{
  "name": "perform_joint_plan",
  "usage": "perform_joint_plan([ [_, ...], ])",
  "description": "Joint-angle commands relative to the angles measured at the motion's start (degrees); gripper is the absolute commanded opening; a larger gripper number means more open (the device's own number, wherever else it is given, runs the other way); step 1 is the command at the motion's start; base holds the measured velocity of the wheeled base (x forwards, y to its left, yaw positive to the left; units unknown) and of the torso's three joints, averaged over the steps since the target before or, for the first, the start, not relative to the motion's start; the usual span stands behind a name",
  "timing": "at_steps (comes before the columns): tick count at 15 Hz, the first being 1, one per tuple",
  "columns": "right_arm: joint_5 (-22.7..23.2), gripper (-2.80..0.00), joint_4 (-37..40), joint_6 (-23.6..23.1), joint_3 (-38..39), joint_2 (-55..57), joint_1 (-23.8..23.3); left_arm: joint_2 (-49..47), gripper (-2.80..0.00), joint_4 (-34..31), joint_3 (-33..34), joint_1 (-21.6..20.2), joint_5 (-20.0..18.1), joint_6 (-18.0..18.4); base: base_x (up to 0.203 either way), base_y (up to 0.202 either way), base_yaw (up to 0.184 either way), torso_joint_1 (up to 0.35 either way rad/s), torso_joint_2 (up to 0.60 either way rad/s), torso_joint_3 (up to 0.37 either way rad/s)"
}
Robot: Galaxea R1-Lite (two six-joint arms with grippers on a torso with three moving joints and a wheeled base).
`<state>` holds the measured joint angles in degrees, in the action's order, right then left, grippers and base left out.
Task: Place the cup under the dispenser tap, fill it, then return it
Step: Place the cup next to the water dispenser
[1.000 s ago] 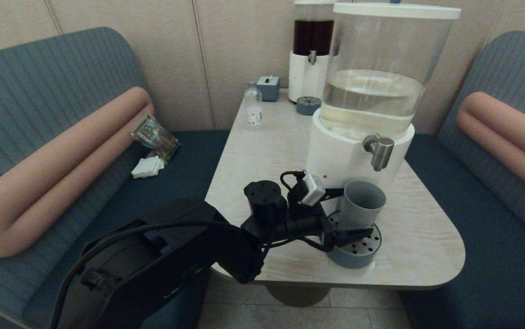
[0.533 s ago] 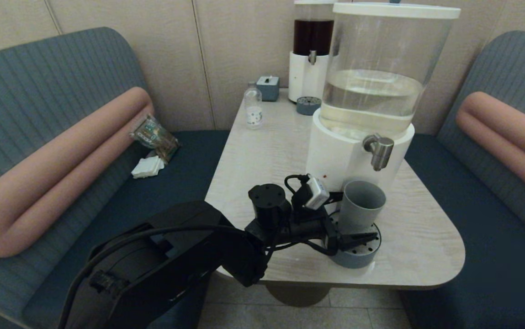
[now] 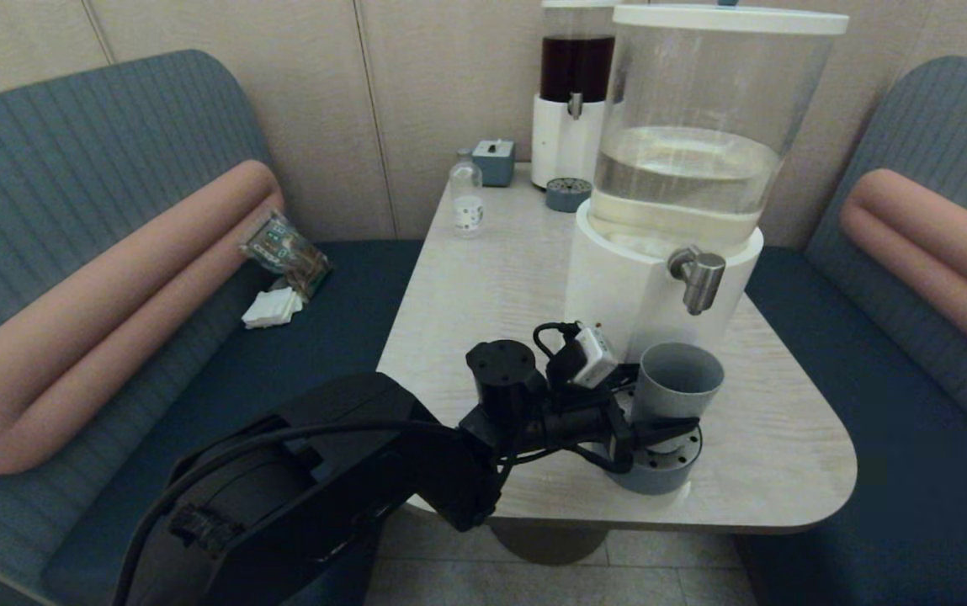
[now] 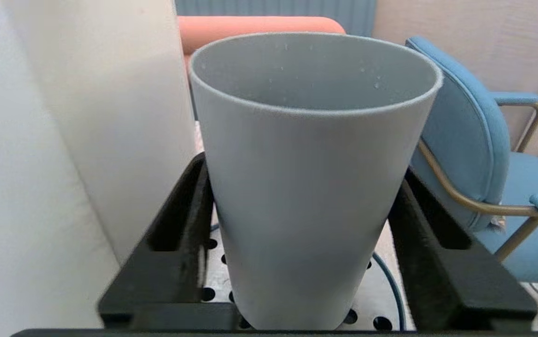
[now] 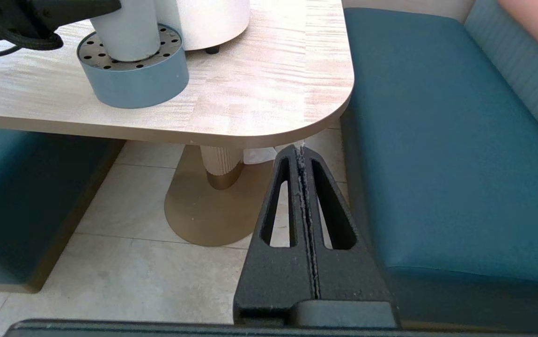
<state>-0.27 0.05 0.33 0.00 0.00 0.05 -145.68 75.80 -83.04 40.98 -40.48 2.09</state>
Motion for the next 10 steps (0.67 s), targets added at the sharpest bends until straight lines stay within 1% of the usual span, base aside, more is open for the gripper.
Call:
perform_joint_plan([
  [1,0.0,-2.8,0.0,0.0,0.1,0.0,0.0,0.4,-2.8,0.5,0.0,0.5,-0.1,0.0,0.0,0.0,0.0,0.0,0.0,0.0],
  [6,0.0,-2.8,0.0,0.0,0.1,0.0,0.0,2.1,-2.8,0.9,1.6,0.9,1.0,0.0,0.0,0.0,0.0,0.0,0.0,0.0],
  [7,0.0,-2.8,0.0,0.0,0.1,0.0,0.0,3.1,-2.8,0.9,3.0,0.9,1.2,-0.1,0.0,0.0,0.0,0.0,0.0,0.0],
  [10,0.0,-2.8,0.0,0.0,0.1,0.1,0.0,7.1,-2.8,2.1,10.2,0.6,1.5,-0.2,0.0,0.0,0.0,0.0,0.0,0.0],
])
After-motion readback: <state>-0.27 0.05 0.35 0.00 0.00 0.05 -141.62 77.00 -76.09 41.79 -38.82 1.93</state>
